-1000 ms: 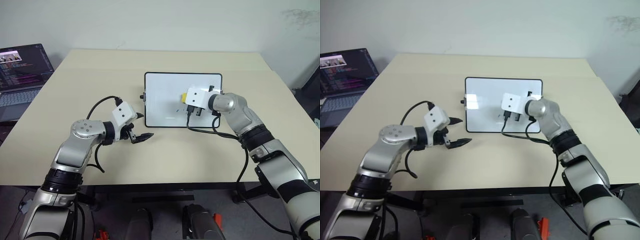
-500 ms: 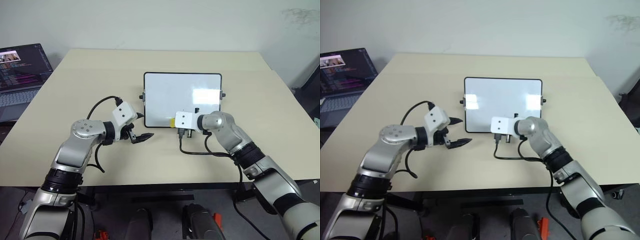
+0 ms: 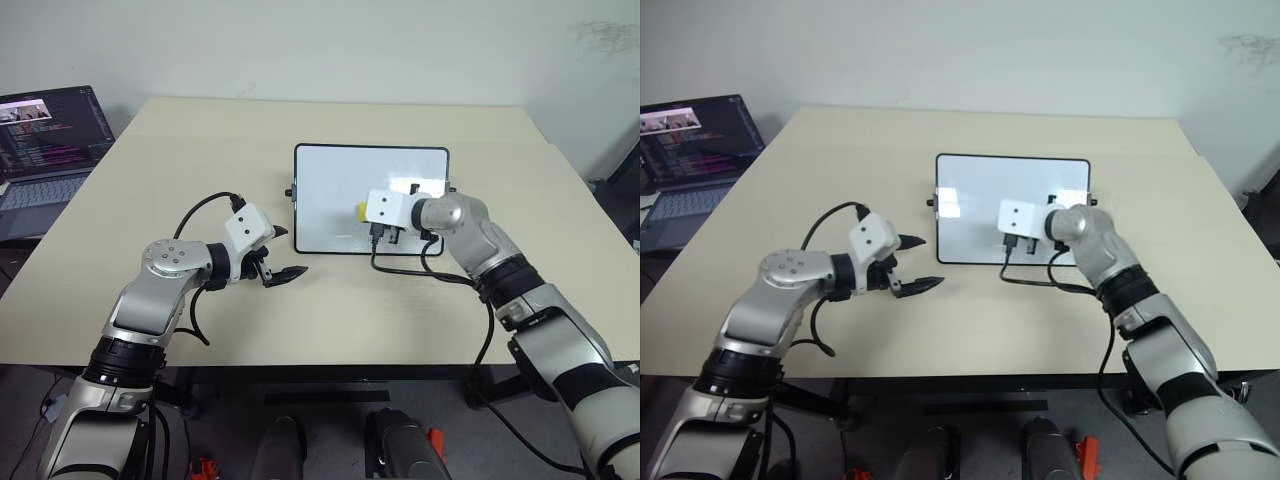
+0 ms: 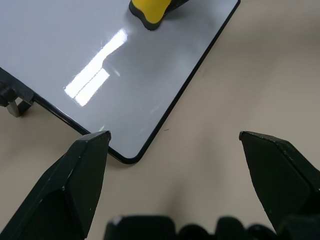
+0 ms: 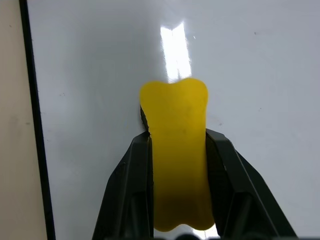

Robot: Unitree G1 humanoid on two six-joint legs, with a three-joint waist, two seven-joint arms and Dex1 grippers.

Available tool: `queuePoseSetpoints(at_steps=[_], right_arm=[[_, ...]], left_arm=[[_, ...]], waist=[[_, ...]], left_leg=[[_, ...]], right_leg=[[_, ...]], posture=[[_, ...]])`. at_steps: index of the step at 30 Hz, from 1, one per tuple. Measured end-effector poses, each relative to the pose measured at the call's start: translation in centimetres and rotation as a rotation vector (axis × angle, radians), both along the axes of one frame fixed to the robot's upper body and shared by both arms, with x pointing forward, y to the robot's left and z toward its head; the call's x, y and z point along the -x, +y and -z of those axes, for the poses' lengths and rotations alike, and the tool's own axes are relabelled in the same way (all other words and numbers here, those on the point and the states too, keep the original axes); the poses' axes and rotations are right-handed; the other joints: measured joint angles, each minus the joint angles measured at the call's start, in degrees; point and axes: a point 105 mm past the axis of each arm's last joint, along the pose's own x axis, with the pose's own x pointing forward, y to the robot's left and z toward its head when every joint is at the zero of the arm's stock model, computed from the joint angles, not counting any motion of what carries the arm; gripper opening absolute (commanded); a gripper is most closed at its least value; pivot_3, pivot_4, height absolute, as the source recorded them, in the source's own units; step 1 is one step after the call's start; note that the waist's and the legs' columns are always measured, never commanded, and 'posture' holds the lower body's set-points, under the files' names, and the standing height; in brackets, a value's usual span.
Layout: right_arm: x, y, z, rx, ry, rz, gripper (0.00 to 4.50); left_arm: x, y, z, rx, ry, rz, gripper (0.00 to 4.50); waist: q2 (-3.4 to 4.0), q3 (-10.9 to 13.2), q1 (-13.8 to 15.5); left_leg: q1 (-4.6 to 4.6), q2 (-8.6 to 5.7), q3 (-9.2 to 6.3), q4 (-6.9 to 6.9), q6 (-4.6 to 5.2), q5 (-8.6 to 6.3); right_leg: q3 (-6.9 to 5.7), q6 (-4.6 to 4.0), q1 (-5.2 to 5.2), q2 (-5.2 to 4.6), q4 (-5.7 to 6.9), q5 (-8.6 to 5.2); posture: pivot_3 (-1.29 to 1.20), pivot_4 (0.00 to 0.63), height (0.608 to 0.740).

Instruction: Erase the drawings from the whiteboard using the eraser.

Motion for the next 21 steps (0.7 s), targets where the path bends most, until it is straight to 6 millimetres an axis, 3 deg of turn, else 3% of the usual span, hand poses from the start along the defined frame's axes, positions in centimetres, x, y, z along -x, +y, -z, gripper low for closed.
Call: queuePoseSetpoints(at_steps=[6,15,21], right_arm=[[0.2,-0.7,0.0,0.003,-0.003,0.004,1.03],[2.4,-0.9,2.5,0.024,0.077,-0.047,1.03],[2.3,-1.1,2.6,0.024,0.086,-0.032,1.03]], left_arm=[[0.0,0.0,0.0,0.000,0.000,0.000,4.50],[0.0,0.0,0.0,0.000,0.000,0.002,4.50],[0.0,0.0,0.0,0.000,0.000,0.002,4.50]], waist=[[0.00,0.00,0.04],[-0.03,-0.02,-0.08],[-0.03,-0.02,-0.13]], left_leg=[[0.00,0.00,-0.02,0.00,0.00,0.00],[0.00,0.07,0.00,-0.02,0.01,0.00],[0.00,0.04,0.00,0.00,0.00,0.00]], right_leg=[[-0.01,0.00,0.00,-0.01,0.00,0.00],[-0.05,0.00,-0.01,0.08,0.02,0.00],[-0.02,0.00,-0.01,0.04,-0.02,0.00]], posture=[[0.00,0.150,0.740],[0.00,0.150,0.740],[0.00,0.150,0.740]])
